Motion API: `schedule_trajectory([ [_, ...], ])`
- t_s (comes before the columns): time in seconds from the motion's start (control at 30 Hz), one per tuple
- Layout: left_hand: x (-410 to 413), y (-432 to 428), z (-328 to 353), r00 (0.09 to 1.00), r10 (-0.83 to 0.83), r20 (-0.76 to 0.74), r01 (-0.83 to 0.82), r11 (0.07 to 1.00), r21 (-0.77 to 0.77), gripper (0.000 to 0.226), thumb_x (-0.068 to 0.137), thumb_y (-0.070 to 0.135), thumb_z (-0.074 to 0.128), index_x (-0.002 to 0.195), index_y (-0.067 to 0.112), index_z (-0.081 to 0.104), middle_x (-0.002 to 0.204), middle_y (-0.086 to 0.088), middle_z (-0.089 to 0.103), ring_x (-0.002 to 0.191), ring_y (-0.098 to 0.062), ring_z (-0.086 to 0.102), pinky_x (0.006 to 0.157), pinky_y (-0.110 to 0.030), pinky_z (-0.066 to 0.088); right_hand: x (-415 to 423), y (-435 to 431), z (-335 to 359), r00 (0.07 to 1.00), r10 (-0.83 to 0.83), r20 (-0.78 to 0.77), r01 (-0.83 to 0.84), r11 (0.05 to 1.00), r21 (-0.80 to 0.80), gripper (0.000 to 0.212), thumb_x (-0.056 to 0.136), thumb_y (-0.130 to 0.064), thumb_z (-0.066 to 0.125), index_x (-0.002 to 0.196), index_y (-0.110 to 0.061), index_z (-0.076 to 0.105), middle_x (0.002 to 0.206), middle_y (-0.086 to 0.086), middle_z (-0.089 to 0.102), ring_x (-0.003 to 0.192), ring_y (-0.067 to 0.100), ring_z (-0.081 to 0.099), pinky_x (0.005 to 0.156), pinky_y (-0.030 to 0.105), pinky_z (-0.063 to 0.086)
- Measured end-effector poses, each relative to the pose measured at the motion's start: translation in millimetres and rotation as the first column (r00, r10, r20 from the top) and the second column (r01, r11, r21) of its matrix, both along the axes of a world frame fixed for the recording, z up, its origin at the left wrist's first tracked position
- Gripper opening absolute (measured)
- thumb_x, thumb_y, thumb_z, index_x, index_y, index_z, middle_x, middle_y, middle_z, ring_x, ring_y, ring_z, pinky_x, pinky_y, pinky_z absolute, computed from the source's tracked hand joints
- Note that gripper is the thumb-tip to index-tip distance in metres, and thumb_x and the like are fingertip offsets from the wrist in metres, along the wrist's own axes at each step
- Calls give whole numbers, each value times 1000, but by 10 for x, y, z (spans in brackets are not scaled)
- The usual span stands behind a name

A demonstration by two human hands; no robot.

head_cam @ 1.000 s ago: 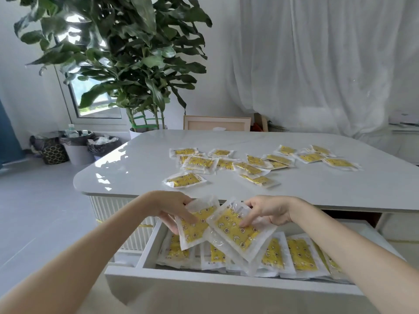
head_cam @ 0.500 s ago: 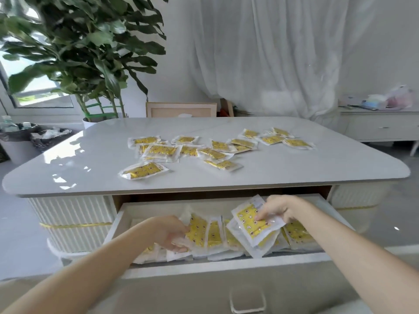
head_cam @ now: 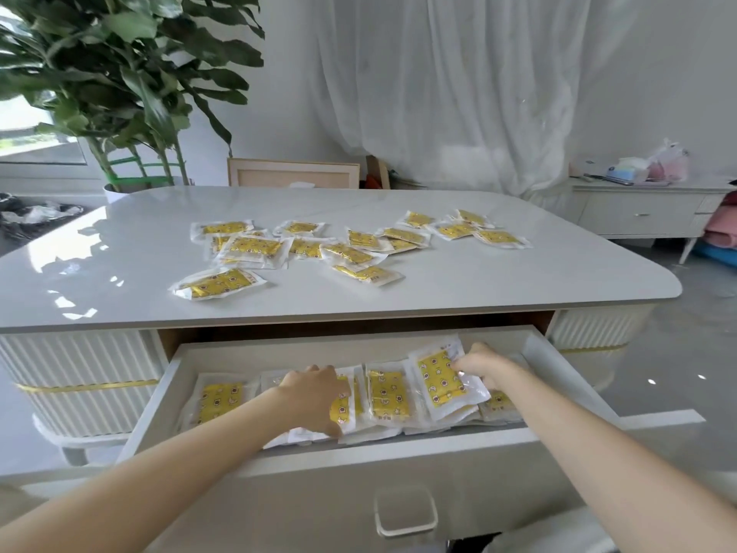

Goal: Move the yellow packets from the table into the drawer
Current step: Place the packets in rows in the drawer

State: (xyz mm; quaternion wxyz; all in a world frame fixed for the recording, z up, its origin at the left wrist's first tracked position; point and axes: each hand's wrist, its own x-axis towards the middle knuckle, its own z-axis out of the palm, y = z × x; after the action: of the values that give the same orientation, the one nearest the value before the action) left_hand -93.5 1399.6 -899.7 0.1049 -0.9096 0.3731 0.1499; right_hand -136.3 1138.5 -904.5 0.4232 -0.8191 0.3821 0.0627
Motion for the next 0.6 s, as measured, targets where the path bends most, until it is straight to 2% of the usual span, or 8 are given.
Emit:
schedule_trajectory([
  [0.07,2,-64,-24,1000,-1,-27,0,999,-47,60,83,47,61,138,34,41,136,-1,43,121,-22,49,88,-36,46,-17,35,13,999,32,-26,-35,989,-142,39,94,-17,56,126,4,48,121,13,56,110,28,56,85,30,48],
  [0.13,0,-172,66,998,3,-65,-16,980,-200,54,84,45,61,135,36,43,135,4,47,118,-19,52,88,-33,46,-4,15,35,999,32,-28,-36,981,-189,40,96,-20,53,128,3,49,127,14,56,115,28,55,85,30,45],
  [0.2,-7,-350,190,995,-7,-104,-28,942,-336,52,85,44,60,134,35,44,135,7,50,118,-16,52,91,-32,46,-1,-34,105,999,18,-36,-25,974,-227,40,97,-18,52,130,4,48,130,15,54,119,29,54,83,29,43],
  [0.27,-48,-571,268,989,-29,-143,-30,920,-392,53,85,42,61,135,33,44,136,7,51,119,-15,52,94,-32,46,-12,-142,141,999,6,-52,-18,968,-249,40,97,-12,50,132,5,45,131,17,53,120,30,53,82,29,43],
  [0.33,-115,-786,246,985,-64,-162,4,940,-342,61,85,43,62,139,32,39,139,4,47,126,-17,46,98,-35,43,-53,-271,147,998,-29,-56,11,955,-295,40,96,-6,49,133,6,43,130,18,53,117,30,54,82,30,44],
  [0.47,-252,-1131,64,971,-105,-215,67,982,-175,89,81,44,68,150,28,14,143,-6,41,127,-27,45,103,-41,42,-146,-536,91,996,-71,-58,49,947,-316,34,94,-4,51,127,5,49,112,16,56,93,25,52,72,28,39],
  [0.5,-272,-1194,27,972,-110,-206,83,987,-135,94,80,45,68,151,29,9,145,-9,38,128,-30,44,102,-43,41,-164,-584,77,996,-71,-54,51,950,-309,35,94,-7,53,126,5,49,113,16,56,94,25,52,73,28,40],
  [0.6,-265,-1302,-44,979,-97,-180,93,995,-32,103,79,45,70,151,31,-3,155,-14,15,139,-37,27,106,-51,33,-159,-709,0,996,-73,-51,57,963,-265,41,92,-5,55,132,3,48,131,18,53,114,31,54,84,30,46],
])
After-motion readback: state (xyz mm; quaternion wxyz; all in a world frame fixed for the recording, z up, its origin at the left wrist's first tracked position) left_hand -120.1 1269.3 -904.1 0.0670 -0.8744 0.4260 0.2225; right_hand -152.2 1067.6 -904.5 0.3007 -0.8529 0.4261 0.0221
